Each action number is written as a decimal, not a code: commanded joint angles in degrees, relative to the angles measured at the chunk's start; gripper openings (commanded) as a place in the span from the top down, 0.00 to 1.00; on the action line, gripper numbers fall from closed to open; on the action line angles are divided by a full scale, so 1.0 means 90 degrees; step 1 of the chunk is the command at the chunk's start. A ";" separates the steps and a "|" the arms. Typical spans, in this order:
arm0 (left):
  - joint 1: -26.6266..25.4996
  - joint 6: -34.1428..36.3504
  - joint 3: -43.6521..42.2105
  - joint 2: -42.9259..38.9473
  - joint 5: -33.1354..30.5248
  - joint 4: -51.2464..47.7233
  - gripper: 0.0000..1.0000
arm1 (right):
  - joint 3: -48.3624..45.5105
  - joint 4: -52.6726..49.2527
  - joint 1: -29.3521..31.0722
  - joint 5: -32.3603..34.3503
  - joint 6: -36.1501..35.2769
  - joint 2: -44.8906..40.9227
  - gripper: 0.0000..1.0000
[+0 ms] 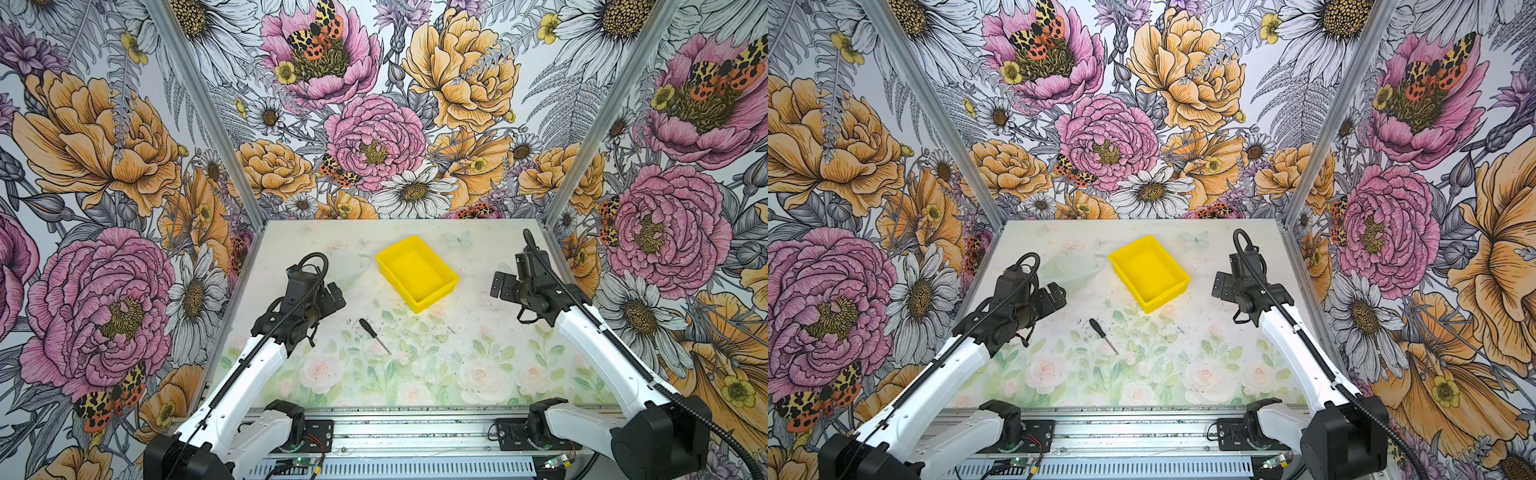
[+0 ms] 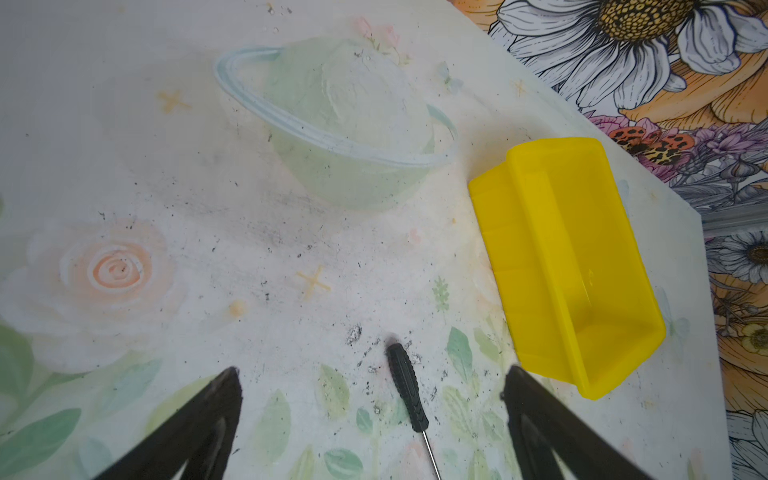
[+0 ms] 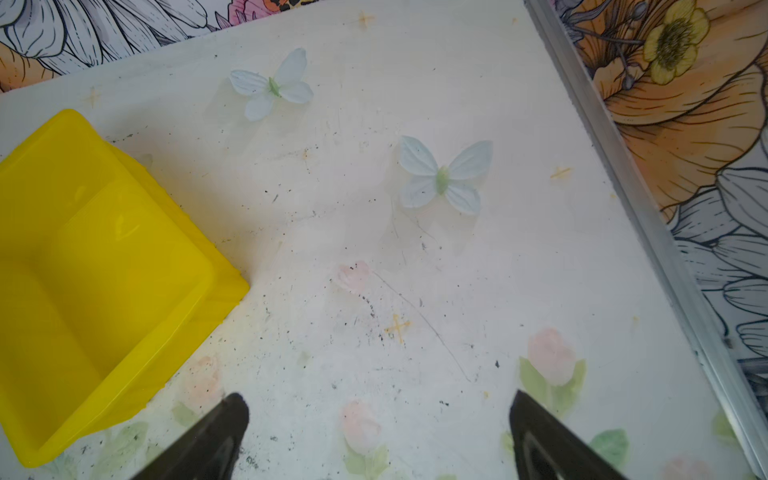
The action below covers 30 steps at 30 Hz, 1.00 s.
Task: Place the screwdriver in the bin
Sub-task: 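Move the left gripper over the black screwdriver while the right arm advances toward the bin, then lower the left gripper and close it on the screwdriver handle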
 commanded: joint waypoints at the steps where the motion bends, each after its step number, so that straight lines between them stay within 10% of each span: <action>1: -0.0236 -0.0609 0.0158 -0.0165 0.0178 -0.0579 0.01 | 0.0002 -0.0176 0.0166 -0.0165 0.0154 0.0138 0.01; 15: -0.2049 -0.2033 0.0192 0.0918 -0.0592 -0.0662 0.01 | -0.0378 -0.0177 0.0972 -0.0252 0.0076 -0.0054 0.01; 30: -0.2645 -0.2675 0.1153 0.3073 -0.1429 -0.0635 0.11 | -0.0450 -0.0177 0.1349 -0.0421 -0.0427 -0.0490 0.00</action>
